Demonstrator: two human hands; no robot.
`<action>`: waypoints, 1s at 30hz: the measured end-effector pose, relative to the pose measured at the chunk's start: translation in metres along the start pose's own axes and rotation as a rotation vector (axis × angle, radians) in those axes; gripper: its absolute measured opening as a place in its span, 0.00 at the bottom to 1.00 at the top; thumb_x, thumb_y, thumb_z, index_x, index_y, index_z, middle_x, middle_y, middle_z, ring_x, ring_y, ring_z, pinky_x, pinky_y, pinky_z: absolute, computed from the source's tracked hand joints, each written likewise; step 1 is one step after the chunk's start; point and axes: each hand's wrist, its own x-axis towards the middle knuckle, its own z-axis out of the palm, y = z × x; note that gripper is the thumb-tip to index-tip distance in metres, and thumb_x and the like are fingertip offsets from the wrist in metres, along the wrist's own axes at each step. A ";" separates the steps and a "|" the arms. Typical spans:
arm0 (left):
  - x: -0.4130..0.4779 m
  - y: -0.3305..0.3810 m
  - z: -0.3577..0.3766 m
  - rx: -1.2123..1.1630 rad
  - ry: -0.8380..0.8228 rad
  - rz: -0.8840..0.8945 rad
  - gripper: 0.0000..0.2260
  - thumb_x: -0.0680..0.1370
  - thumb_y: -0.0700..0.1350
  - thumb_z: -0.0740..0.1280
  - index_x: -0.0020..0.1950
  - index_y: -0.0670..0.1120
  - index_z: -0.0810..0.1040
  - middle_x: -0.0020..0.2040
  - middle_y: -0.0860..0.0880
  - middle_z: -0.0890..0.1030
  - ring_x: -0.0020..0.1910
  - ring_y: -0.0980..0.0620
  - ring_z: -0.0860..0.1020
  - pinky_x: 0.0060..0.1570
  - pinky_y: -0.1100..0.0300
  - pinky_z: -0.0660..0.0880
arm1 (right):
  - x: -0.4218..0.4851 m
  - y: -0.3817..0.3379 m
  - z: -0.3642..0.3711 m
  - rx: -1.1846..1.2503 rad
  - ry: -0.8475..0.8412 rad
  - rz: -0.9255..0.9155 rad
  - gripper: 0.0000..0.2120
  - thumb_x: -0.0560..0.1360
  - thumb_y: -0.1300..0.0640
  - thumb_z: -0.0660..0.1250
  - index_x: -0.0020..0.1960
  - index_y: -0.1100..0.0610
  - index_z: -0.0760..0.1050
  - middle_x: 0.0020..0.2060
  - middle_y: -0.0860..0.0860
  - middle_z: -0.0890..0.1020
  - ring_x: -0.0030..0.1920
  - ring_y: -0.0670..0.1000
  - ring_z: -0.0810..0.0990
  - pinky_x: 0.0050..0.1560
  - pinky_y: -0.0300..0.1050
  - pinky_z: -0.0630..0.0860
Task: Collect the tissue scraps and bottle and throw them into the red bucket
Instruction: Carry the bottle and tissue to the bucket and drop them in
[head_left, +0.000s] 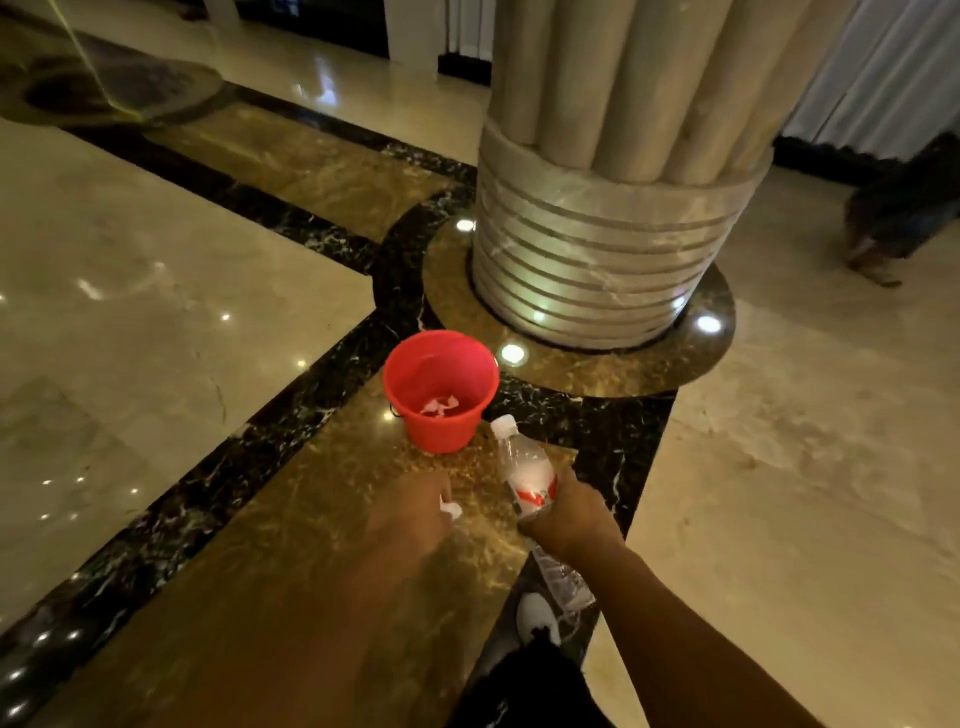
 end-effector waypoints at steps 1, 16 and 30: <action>0.021 0.005 -0.003 -0.012 0.011 -0.028 0.08 0.75 0.52 0.69 0.51 0.51 0.79 0.52 0.48 0.81 0.52 0.49 0.78 0.49 0.59 0.72 | 0.025 -0.004 -0.006 -0.008 -0.026 -0.022 0.33 0.64 0.49 0.76 0.65 0.53 0.67 0.58 0.53 0.79 0.55 0.54 0.78 0.55 0.52 0.77; 0.314 0.022 -0.069 -0.121 0.069 -0.204 0.09 0.77 0.52 0.63 0.56 0.52 0.74 0.49 0.48 0.82 0.48 0.46 0.80 0.48 0.49 0.78 | 0.336 -0.110 -0.060 -0.248 -0.238 -0.089 0.28 0.64 0.44 0.73 0.59 0.51 0.67 0.51 0.51 0.79 0.49 0.53 0.78 0.50 0.52 0.78; 0.513 -0.094 -0.039 -0.205 -0.217 -0.420 0.16 0.75 0.47 0.64 0.61 0.44 0.72 0.58 0.42 0.78 0.57 0.41 0.77 0.57 0.45 0.74 | 0.544 -0.173 0.030 -0.284 -0.323 0.082 0.28 0.61 0.40 0.68 0.56 0.50 0.66 0.47 0.51 0.79 0.47 0.55 0.80 0.48 0.55 0.80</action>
